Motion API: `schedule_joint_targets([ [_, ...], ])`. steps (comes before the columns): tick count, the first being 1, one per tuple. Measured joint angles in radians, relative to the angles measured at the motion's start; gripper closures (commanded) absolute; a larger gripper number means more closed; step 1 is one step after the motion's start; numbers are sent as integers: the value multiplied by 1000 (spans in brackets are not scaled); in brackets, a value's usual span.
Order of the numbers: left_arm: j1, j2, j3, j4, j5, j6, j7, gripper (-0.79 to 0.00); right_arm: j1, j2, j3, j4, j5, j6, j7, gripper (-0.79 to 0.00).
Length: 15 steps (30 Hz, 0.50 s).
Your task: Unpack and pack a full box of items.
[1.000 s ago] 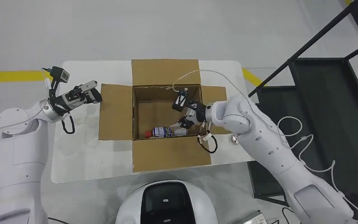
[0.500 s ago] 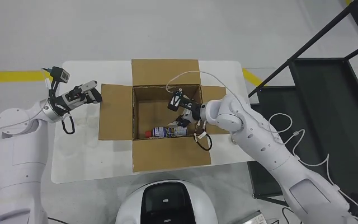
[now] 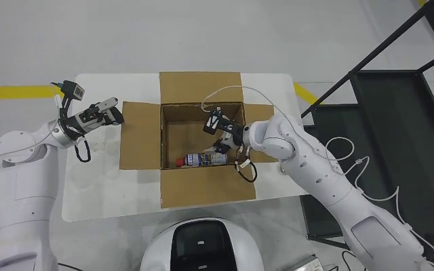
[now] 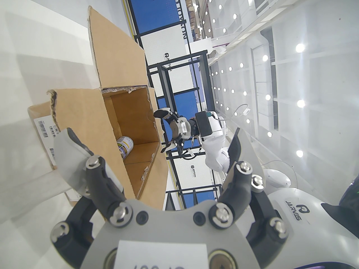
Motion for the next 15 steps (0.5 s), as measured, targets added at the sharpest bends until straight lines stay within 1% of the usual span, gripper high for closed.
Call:
schedule_joint_targets([
  [4,0,0,0,0,0,0,0,-785,-6,-2,-8,-3,-17,1,-21,-785],
  [6,0,0,0,0,0,0,0,-785,6,-6,-21,-3,-28,-7,-12,-785],
  [10,0,0,0,0,0,0,0,-785,52,-18,-62,15,-25,-43,48,-785],
  [15,0,0,0,0,0,0,0,-785,153,-50,-144,109,46,-112,138,-785],
])
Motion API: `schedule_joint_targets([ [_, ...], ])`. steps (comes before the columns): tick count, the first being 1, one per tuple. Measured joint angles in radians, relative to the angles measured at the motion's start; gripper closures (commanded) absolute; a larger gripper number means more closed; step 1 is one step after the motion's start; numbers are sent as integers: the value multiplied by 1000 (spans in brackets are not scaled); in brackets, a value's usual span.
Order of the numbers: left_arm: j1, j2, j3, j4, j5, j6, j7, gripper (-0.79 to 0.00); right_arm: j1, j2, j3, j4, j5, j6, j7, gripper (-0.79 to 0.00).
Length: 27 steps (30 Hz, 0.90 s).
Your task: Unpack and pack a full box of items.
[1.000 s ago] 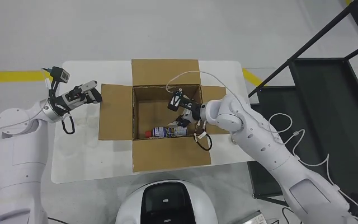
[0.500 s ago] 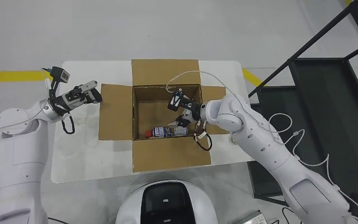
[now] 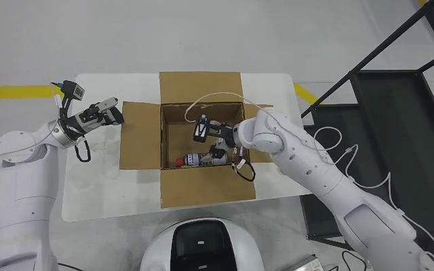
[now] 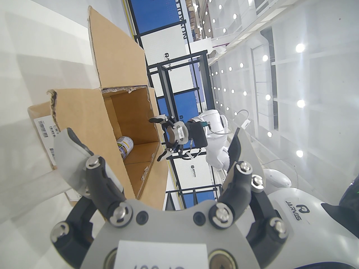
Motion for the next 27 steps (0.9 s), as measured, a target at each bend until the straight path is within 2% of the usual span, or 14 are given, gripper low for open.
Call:
schedule_joint_targets([
  [11,0,0,0,0,0,0,0,-785,157,-91,-169,202,9,4,0,-785],
  [27,0,0,0,0,0,0,0,-785,259,-201,-313,435,70,-36,92,-785],
])
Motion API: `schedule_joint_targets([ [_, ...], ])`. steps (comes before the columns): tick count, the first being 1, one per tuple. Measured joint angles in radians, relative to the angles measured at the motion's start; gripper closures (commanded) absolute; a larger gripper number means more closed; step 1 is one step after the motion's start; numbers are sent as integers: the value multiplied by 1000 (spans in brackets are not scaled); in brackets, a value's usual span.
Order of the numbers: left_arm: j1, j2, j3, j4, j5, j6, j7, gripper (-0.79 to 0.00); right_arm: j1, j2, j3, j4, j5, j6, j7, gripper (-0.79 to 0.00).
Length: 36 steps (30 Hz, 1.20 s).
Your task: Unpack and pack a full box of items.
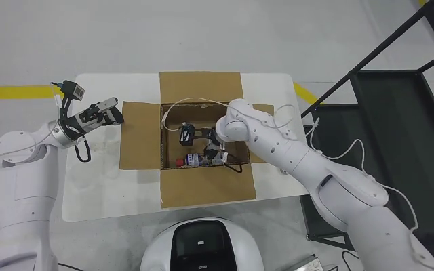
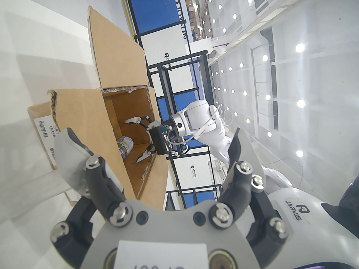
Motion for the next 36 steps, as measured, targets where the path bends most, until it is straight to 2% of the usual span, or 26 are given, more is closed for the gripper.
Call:
schedule_joint_targets([
  [13,0,0,0,0,0,0,0,-785,38,-101,-87,180,4,7,-8,-785],
  [35,0,0,0,0,0,0,0,-785,82,-276,-171,479,-6,-80,-63,-785],
  [36,0,0,0,0,0,0,0,-785,83,-282,-173,490,-8,-82,-64,-760],
])
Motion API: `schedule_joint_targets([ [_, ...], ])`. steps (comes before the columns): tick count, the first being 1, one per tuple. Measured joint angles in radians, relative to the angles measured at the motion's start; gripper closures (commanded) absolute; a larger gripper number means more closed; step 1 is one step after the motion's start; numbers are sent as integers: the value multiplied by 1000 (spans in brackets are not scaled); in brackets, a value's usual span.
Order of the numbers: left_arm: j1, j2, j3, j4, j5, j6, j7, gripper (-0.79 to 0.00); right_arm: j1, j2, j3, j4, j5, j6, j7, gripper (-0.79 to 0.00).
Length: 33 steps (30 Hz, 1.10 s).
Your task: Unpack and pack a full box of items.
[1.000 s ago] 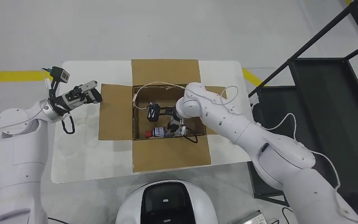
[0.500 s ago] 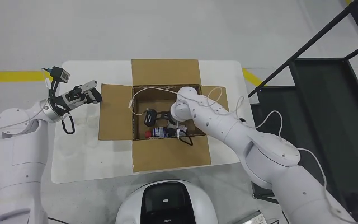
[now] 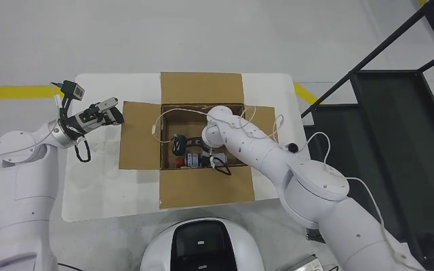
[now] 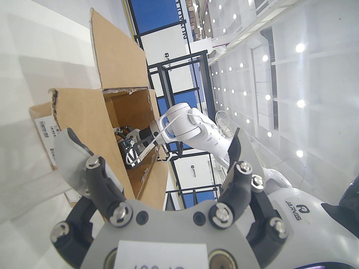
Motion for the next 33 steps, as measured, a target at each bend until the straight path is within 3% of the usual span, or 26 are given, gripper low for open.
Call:
schedule_joint_targets([
  [2,0,0,0,0,0,0,0,-785,3,-13,-3,25,-3,-3,-4,-283],
  [5,0,0,0,0,0,0,0,-785,7,-29,-5,57,-4,-9,-10,0],
  [21,0,0,0,0,0,0,0,-785,42,-74,12,170,10,-67,-29,0],
  [33,0,0,0,0,0,0,0,-785,96,-29,64,180,-4,-110,-162,0],
])
